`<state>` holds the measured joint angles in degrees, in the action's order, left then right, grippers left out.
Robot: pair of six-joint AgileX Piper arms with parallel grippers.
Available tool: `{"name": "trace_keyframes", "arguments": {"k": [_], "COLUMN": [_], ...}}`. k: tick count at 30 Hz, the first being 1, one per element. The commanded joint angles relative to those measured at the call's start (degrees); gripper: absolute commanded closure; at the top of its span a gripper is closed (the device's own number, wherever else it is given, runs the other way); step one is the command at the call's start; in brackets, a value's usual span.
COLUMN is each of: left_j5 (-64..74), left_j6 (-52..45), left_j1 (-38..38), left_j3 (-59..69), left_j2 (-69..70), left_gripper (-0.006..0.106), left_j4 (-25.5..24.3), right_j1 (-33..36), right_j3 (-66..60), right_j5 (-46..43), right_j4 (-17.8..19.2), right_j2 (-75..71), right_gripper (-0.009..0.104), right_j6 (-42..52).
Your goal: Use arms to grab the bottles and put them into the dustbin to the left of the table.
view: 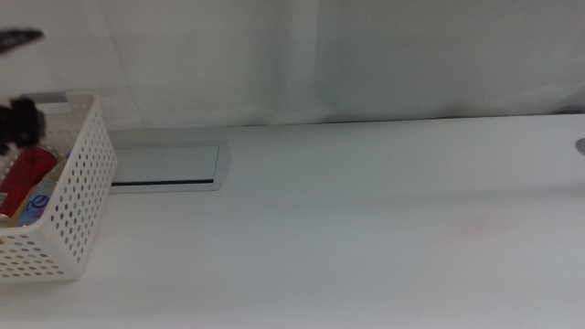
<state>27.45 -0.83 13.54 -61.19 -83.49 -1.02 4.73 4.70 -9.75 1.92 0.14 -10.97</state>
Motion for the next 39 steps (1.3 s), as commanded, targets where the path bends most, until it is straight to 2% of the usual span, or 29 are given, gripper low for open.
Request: {"name": "trace_keyframes", "arguments": {"k": [1, 6, 8, 9, 10, 11, 13, 14, 17, 21, 27, 28, 29, 31, 39], "left_j5": [0.3, 2.7, 4.0, 4.9, 6.2, 7.7, 10.4, 11.6, 11.8, 7.7, -5.3, -11.0, -13.5, -16.2, -18.2], "left_j6": [-0.1, -2.8, -2.8, -2.8, -2.8, -2.9, -3.1, -3.6, -3.9, -6.1, -13.3, -16.1, -16.5, -16.6, -16.5], "left_j1": [-0.7, -4.9, -7.2, -8.0, -8.9, -9.6, -10.0, -10.1, -10.1, -10.1, -10.1, -10.1, -10.1, -10.1, -10.1], "left_j3": [-0.3, -0.3, -0.3, -0.3, -0.3, -0.3, -0.2, -0.1, 2.4, 9.9, 27.0, 33.1, 35.7, 39.9, 50.6], "left_j2": [5.4, 17.4, 22.3, 24.2, 26.3, 28.3, 31.8, 33.5, 38.4, 45.6, 55.7, 58.2, 59.0, 60.0, 65.8], "left_gripper": [0.009, 0.010, 0.019, 0.026, 0.039, 0.055, 0.096, 0.102, 0.102, 0.102, 0.102, 0.102, 0.102, 0.102, 0.102], "left_j4": [0.4, 0.4, 0.4, 0.4, 0.4, 0.2, 0.0, 0.0, 2.0, 7.5, 19.9, 23.3, 24.5, 25.9, 25.8], "right_j1": [-0.3, -0.3, -0.3, -0.3, -0.3, -0.3, -0.3, -0.3, -0.3, -0.3, -0.3, -0.3, -0.3, -0.3, -0.3], "right_j3": [-0.3, -0.3, -0.3, -0.3, -0.3, -0.3, -0.3, -0.3, -0.3, -0.3, -0.3, -0.3, -0.3, -0.3, -0.3], "right_j5": [0.3, 0.6, 0.7, 0.7, 0.7, 0.7, 0.7, 0.7, 0.7, 0.7, 0.7, 0.7, 0.7, 0.7, 0.7], "right_j4": [0.4, 0.4, 0.4, 0.4, 0.4, 0.4, 0.4, 0.4, 0.4, 0.4, 0.4, 0.4, 0.4, 0.4, 0.4], "right_j2": [-2.0, -2.0, -2.0, -2.0, -2.0, -2.0, -2.0, -2.0, -2.0, -2.0, -2.0, -2.0, -2.0, -2.0, -2.0], "right_gripper": [-0.006, -0.006, -0.006, -0.006, -0.006, -0.006, -0.006, -0.006, -0.006, -0.006, -0.006, -0.006, -0.006, -0.006, -0.006], "right_j6": [0.5, 0.5, 0.5, 0.5, 0.5, 0.5, 0.5, 0.5, 0.5, 0.5, 0.5, 0.5, 0.5, 0.5, 0.5]}}
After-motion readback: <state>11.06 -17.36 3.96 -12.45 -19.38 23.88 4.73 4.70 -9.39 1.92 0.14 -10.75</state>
